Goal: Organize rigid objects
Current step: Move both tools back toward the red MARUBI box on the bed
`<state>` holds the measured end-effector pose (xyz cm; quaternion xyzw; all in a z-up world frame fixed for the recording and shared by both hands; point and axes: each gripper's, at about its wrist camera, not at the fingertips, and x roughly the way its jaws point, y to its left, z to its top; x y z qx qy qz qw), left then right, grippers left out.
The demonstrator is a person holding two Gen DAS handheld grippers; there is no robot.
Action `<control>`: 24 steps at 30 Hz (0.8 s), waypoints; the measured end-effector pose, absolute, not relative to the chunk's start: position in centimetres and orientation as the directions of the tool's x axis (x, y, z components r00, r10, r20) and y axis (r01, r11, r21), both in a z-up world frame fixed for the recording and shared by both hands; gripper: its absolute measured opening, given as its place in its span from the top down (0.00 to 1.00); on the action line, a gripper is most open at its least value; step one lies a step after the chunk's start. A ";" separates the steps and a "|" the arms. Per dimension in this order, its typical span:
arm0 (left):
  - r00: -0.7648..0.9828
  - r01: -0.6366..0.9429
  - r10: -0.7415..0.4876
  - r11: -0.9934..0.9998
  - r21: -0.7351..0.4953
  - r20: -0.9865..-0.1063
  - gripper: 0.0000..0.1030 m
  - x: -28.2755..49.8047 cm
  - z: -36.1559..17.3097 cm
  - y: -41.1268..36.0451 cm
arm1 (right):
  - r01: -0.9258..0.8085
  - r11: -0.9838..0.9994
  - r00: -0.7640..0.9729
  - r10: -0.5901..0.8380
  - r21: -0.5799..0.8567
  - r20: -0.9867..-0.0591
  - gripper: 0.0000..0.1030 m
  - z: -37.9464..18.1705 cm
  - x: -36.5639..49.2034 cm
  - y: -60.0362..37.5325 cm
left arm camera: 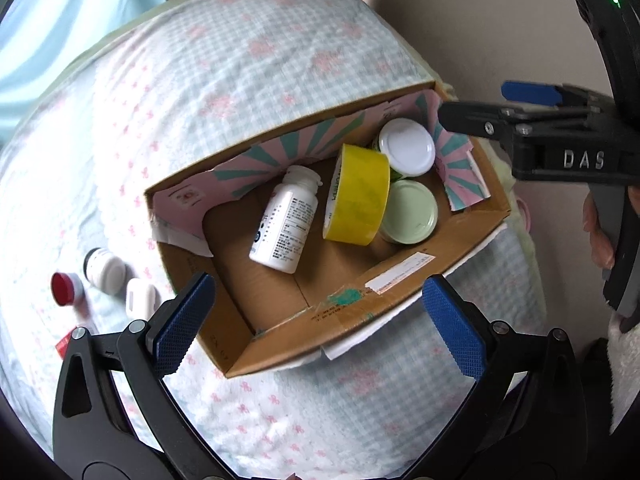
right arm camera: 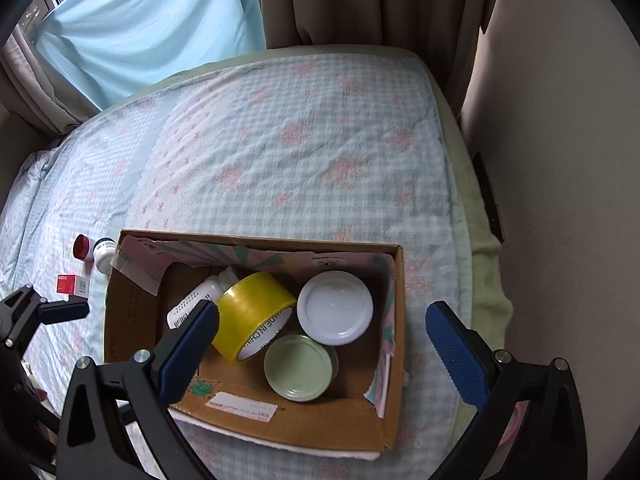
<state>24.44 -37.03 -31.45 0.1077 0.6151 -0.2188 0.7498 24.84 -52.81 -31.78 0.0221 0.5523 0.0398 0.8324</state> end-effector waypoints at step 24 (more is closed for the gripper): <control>0.366 0.077 -0.125 0.992 -0.103 -0.922 0.00 18.7 -20.5 -20.1 | -0.184 0.983 0.485 0.096 0.006 -0.869 0.00 -21.7 20.1 -42.2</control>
